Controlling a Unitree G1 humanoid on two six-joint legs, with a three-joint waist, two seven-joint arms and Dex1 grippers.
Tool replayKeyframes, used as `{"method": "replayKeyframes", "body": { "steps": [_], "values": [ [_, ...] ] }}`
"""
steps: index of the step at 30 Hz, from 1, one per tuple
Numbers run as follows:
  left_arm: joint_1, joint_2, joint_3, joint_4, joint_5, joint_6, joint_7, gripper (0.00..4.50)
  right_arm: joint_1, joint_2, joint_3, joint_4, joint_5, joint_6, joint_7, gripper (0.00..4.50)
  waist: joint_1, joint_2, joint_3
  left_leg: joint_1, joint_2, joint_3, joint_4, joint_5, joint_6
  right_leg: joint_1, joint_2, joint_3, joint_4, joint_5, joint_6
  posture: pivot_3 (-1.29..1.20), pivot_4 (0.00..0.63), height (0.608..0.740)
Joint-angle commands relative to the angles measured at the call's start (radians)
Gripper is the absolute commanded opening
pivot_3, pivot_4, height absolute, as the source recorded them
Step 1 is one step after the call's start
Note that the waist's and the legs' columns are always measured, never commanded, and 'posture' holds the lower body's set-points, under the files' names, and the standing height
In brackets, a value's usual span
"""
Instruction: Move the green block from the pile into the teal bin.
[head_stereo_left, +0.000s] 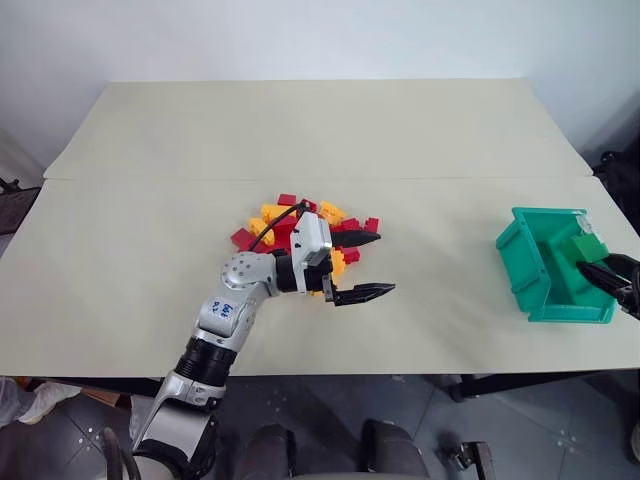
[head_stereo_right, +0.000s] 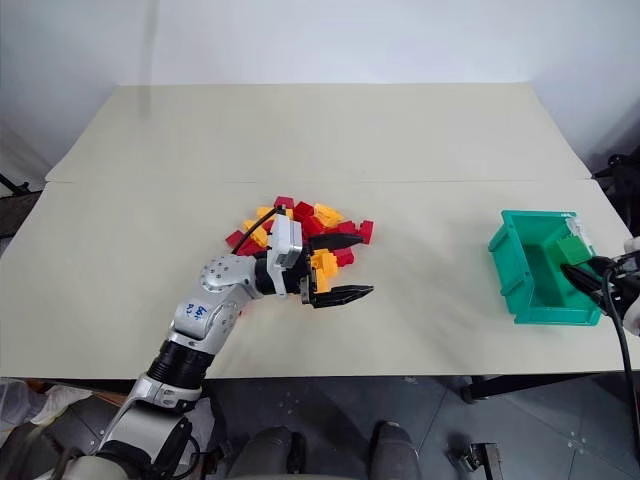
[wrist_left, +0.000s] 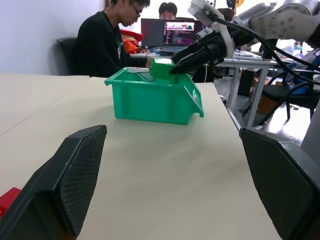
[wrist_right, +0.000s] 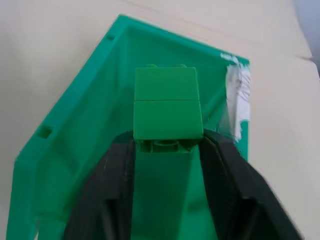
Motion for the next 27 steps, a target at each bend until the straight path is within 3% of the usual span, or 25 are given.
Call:
{"method": "replayKeyframes", "body": {
  "steps": [1,5,9,15,21,27],
  "values": [
    [0.026,0.021,0.022,-0.069,-0.010,-0.001,0.006,4.50,-0.055,-0.012,-0.026,0.032,0.013,-0.014,-0.047,3.15,-0.001,0.000,0.000,0.000,0.000,0.000,0.000,0.000,0.000,0.000,0.000,0.000,0.000,0.000,0.000,0.00,0.150,0.740],
    [0.062,0.057,0.059,-0.092,-0.027,-0.003,0.002,4.50,-0.052,-0.023,-0.035,0.047,0.009,-0.099,-0.013,4.45,0.001,0.000,0.000,0.000,0.000,0.000,0.000,0.000,0.000,0.000,0.000,0.000,0.000,0.000,0.000,0.00,0.150,0.740],
    [0.105,0.131,0.145,-0.096,-0.055,-0.031,-0.025,4.50,-0.053,-0.001,-0.054,-0.037,0.093,-0.213,0.102,4.45,-0.002,0.000,0.000,0.000,0.000,0.000,0.000,0.000,0.000,0.000,0.000,0.000,0.000,0.000,0.000,0.00,0.150,0.740],
    [0.212,0.273,0.229,-0.089,-0.024,-0.096,-0.049,4.50,-0.029,0.080,0.065,-0.239,0.259,-0.217,0.222,4.45,-0.006,0.000,0.000,0.001,0.001,-0.001,-0.001,0.000,0.000,0.000,0.000,-0.001,0.000,0.000,0.000,0.00,0.150,0.740],
    [0.336,0.375,0.310,-0.102,0.017,-0.172,-0.019,4.50,0.018,0.185,0.284,-0.360,0.237,-0.318,0.298,4.45,0.001,0.001,0.000,0.000,0.001,-0.001,-0.001,0.000,0.000,0.000,0.000,-0.001,0.000,0.000,0.000,0.00,0.150,0.740],
    [0.448,0.394,0.372,-0.181,0.009,-0.183,0.037,4.50,0.056,0.241,0.341,-0.263,0.176,-0.467,0.337,4.45,-0.001,0.000,0.000,0.000,0.001,-0.001,-0.001,-0.001,0.000,0.000,0.000,-0.001,0.000,0.000,0.000,0.00,0.150,0.740]
  ]
}}
